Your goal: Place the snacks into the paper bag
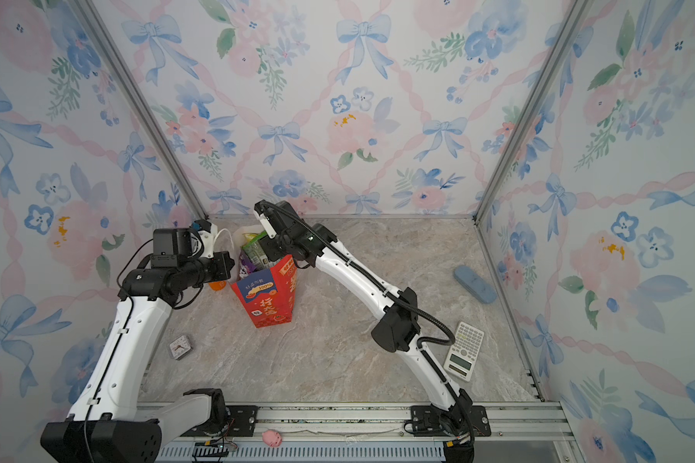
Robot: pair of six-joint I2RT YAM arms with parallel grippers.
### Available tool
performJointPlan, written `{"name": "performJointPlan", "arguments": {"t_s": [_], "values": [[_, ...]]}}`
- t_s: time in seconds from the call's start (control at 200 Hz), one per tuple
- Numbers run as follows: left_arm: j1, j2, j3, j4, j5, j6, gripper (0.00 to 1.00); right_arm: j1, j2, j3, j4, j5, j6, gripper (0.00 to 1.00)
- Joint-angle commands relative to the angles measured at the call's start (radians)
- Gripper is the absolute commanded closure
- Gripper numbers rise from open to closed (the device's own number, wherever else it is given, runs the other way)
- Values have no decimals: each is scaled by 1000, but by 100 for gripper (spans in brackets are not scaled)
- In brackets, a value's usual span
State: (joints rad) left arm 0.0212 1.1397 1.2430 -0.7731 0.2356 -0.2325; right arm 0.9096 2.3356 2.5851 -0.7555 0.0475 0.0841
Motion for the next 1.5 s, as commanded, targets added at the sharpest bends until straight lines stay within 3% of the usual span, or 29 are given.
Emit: {"name": "performJointPlan", "arguments": {"t_s": [0.0, 0.29, 0.455, 0.55, 0.625, 0.665, 0.95, 1.135, 1.375, 1.495], "values": [[5, -3, 36, 27, 22, -7, 97, 9, -168, -56, 52, -40, -5, 36], [5, -15, 29, 28, 25, -12, 85, 9, -341, -251, 178, -103, 19, 15], [5, -31, 29, 28, 15, -14, 52, 6, -419, -349, 234, -102, 23, 7], [5, -42, 27, 27, 9, -15, 41, 1, -469, -419, 271, -88, 23, 4], [5, -52, 24, 27, 1, -18, 11, -8, -513, -480, 295, -78, 25, 2], [5, -58, 21, 27, -7, -19, 2, -16, -537, -513, 310, -76, 30, 1], [5, -146, 20, 46, -107, -45, 2, -87, -733, -795, 450, -43, 55, 3], [5, -326, -42, 201, -187, -82, 2, -165, -867, -1001, 523, -4, 71, 3], [6, -755, -394, 602, -493, -167, 2, -317, -1047, -1339, 624, 41, 105, 4], [5, -868, -588, 731, -605, -196, 2, -408, -1141, -1510, 650, 76, 105, 3]]}}
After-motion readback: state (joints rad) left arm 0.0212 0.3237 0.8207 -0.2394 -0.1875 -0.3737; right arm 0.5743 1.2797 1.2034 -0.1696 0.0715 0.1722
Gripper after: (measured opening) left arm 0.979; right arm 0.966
